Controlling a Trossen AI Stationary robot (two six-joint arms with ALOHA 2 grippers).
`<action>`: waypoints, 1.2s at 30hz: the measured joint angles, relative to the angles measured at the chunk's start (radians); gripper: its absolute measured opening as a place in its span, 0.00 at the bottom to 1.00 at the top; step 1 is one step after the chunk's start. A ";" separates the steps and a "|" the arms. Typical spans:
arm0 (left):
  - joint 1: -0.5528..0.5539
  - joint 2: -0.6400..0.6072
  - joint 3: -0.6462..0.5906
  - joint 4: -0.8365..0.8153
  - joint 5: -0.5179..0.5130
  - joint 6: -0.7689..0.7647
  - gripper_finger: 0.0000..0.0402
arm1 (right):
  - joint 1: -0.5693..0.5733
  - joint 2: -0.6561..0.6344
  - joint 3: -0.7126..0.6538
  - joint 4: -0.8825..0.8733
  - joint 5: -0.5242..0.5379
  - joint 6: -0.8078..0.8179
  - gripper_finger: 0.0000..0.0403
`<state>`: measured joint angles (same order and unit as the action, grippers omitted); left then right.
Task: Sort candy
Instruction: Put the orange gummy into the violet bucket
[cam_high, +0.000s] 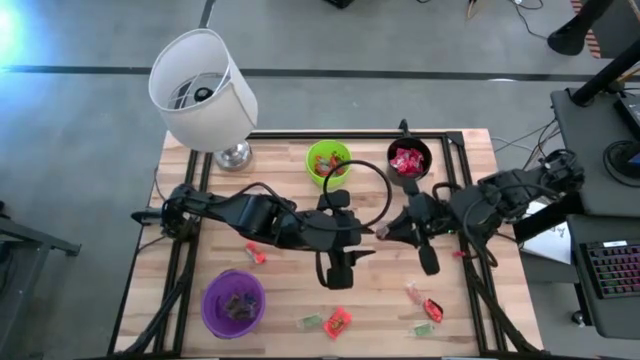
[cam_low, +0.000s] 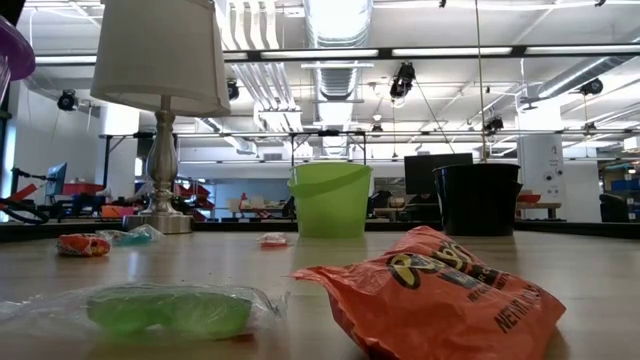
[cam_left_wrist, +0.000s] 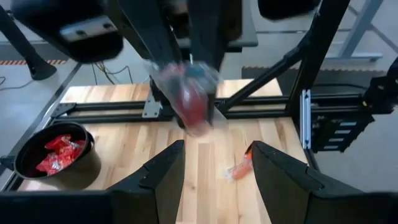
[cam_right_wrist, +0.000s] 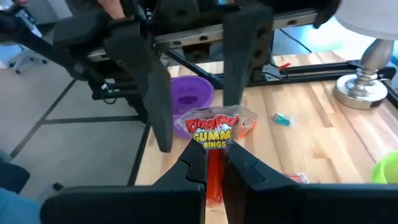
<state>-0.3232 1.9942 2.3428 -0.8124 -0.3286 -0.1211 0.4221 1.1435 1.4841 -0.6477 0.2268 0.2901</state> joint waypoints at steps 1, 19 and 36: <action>0.002 0.000 0.000 0.002 0.000 0.000 0.42 | 0.002 0.003 0.000 0.002 0.000 0.000 0.03; 0.035 0.000 0.000 0.055 0.068 0.019 0.42 | 0.026 0.024 0.000 0.011 0.000 0.013 0.03; 0.036 -0.016 0.000 0.084 0.112 0.016 0.42 | 0.025 0.026 0.016 0.145 0.044 -0.047 0.03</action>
<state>-0.2870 1.9777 2.3432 -0.7288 -0.2169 -0.1049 0.4473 1.1691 1.4997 -0.5026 0.2706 0.2427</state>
